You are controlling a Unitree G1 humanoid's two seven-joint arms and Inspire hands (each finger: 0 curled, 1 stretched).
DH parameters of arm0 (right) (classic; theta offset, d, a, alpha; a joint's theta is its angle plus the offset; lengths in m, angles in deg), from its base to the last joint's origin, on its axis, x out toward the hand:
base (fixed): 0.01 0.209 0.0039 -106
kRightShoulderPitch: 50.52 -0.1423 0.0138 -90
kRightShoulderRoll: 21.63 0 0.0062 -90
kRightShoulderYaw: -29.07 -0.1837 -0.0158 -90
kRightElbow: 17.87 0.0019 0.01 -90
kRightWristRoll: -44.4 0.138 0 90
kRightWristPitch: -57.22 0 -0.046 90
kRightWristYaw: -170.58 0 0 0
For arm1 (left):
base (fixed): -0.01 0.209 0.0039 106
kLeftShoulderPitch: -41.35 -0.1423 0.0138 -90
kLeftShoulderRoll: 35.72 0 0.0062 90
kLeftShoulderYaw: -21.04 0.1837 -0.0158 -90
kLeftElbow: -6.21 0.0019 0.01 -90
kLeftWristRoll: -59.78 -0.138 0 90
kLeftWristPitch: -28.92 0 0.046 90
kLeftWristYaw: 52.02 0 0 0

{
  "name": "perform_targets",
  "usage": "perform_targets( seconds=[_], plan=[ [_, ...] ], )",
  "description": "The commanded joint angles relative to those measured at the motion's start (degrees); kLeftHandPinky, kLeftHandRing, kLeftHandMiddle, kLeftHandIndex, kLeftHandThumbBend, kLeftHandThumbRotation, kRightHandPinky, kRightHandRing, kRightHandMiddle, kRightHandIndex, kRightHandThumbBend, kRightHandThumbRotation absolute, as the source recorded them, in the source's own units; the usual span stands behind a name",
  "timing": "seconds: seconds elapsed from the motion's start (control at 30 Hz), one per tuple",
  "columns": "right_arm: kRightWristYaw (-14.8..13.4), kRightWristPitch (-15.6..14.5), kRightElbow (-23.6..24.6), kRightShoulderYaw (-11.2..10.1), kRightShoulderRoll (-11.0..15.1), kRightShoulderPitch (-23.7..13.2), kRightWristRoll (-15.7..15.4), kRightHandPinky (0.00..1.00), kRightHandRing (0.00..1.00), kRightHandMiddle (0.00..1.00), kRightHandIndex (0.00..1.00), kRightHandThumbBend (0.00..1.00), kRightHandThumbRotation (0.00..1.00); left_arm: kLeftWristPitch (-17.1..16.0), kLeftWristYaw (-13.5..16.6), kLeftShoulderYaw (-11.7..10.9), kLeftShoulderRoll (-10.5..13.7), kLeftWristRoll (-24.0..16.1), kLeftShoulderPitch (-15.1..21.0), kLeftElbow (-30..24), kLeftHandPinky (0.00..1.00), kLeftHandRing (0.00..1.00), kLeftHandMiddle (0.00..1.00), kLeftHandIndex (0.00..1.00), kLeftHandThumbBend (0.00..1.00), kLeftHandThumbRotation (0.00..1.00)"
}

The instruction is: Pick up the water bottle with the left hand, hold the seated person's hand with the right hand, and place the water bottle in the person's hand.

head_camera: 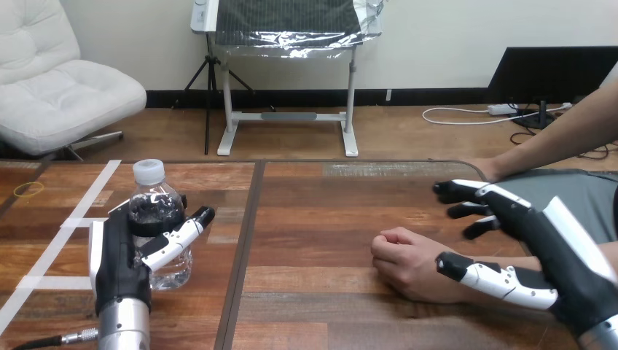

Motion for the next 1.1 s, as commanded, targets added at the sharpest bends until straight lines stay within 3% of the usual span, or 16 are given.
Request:
perform_targets(
  seconds=[0.0, 0.23, 0.53, 1.07],
  plan=[
    [-0.4, 0.4, -1.5, -4.2, 7.4, -10.9, -2.7, 0.65, 0.79, 0.83, 0.82, 0.95, 0.63, -1.9, -2.1, 2.4, -0.1, 0.1, 4.9, -17.6, 0.26, 0.31, 0.36, 0.43, 0.58, 0.0],
    [1.4, -0.5, -3.6, -3.6, 12.4, -12.1, -6.1, 0.73, 0.87, 0.88, 0.88, 0.99, 0.65, -2.1, -2.9, 2.5, -0.6, 0.3, 4.1, -20.0, 0.26, 0.31, 0.36, 0.43, 0.57, 0.0],
    [2.3, 1.0, -8.2, -2.5, 16.1, -14.4, -8.0, 0.86, 0.94, 0.94, 0.94, 1.0, 0.59, -1.5, -3.6, 2.5, -1.1, 0.5, 3.5, -22.8, 0.25, 0.31, 0.36, 0.42, 0.57, 0.0],
    [0.7, 3.9, -15.7, 0.1, 18.7, -18.7, -13.3, 0.9, 0.94, 0.94, 0.93, 1.0, 0.54, -0.4, -4.8, 2.5, -1.6, 0.7, 3.2, -26.4, 0.24, 0.3, 0.36, 0.42, 0.56, 0.0]
  ],
)
